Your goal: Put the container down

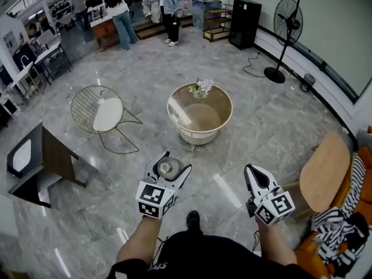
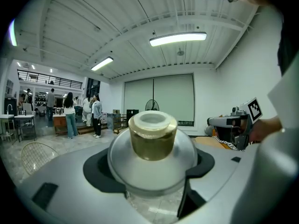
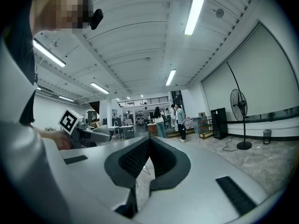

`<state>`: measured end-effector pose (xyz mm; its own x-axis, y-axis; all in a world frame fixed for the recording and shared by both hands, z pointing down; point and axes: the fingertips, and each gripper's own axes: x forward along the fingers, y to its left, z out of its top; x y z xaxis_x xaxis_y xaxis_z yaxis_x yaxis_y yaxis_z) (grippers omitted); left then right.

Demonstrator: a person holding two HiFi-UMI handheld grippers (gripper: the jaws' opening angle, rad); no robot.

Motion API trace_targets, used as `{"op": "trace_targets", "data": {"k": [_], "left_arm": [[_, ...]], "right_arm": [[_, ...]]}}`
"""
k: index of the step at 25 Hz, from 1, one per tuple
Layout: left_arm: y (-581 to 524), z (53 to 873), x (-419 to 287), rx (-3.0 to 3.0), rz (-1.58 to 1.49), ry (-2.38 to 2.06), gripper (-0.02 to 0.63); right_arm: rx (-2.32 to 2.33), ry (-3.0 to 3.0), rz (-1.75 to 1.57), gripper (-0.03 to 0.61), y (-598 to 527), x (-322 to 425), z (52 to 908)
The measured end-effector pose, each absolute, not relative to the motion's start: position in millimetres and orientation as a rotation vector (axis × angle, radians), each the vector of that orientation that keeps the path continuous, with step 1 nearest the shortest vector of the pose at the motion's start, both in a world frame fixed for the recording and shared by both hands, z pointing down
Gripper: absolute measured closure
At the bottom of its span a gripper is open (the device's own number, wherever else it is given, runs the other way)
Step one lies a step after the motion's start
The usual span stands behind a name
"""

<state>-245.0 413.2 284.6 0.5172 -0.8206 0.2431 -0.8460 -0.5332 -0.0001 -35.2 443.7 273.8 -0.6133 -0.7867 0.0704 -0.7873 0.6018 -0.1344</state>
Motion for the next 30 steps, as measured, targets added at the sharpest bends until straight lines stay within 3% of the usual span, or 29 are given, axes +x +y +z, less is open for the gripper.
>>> {"op": "trace_targets", "data": {"k": [18,30], "left_arm": [[279,294,-272,2.638,0.363,-1.388,0.272],[188,303,-228,2.519,0.387,-1.531,0.272]], "right_arm": [[1.373,-2.788,0.335,0.563,303,-75,292],[1.230,-2.871,0.411,0.565,189,-20,309]]}}
